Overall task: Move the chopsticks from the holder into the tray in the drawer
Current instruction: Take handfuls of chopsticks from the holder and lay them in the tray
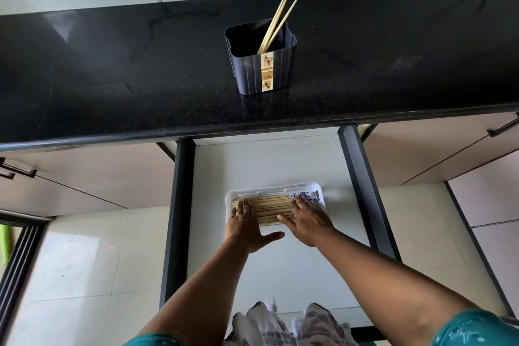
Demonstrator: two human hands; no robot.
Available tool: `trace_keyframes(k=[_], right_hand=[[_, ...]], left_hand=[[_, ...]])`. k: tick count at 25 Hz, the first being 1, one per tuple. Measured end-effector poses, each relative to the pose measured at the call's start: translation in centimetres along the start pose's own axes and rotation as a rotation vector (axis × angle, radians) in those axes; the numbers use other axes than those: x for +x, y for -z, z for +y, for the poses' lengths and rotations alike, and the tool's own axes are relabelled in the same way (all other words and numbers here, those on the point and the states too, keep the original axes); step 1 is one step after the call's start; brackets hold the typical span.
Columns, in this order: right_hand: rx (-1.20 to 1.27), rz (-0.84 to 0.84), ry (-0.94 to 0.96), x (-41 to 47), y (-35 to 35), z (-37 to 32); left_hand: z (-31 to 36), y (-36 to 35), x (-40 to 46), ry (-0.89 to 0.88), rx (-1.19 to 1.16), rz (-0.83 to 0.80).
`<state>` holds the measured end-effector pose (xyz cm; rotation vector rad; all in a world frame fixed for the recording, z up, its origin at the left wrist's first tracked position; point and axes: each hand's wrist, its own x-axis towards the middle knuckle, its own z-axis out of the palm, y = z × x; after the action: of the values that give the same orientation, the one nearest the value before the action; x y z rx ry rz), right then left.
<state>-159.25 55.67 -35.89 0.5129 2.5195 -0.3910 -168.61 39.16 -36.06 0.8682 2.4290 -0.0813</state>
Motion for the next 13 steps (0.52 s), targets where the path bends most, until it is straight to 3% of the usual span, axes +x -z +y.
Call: trace_keyframes(k=[2, 4, 5, 7, 8, 10, 11, 13], right_hand=[[0.025, 0.110, 0.033, -0.3, 0.4, -0.3], [0.110, 0.405, 0.096, -0.9, 1.0, -0.4], [0.186, 0.556, 0.069, -1.0, 1.2, -0.2], [0.480, 0.707, -0.202, -0.8, 1.6, 0.8], [0.683, 0.696, -0.386, -0.4, 2.1, 1.7], [1.121, 0.503, -0.686, 0.5, 2.8, 3.3], [1.316, 0.417, -0.717, 0.8, 3.0, 3.6], [1.514, 0.363, -0.721, 1.4, 2.8, 3.8]], left_hand=[[-0.4, 0.7, -0.5, -0.082, -0.052, 0.177], [-1.0, 1.1, -1.3, -0.142, -0.203, 0.439], [-1.4, 1.0, -1.4, -0.094, -0.332, 0.572], [-1.8, 1.0, -1.1, 0.201, -0.679, 0.718], [-2.0, 1.1, -0.9, 0.388, -0.879, 0.687], [-2.3, 1.6, -0.2, 0.663, -1.294, 0.431], [-2.3, 1.7, 0.1, 0.723, -1.441, 0.296], [-2.3, 1.5, 0.4, 0.739, -1.478, 0.202]])
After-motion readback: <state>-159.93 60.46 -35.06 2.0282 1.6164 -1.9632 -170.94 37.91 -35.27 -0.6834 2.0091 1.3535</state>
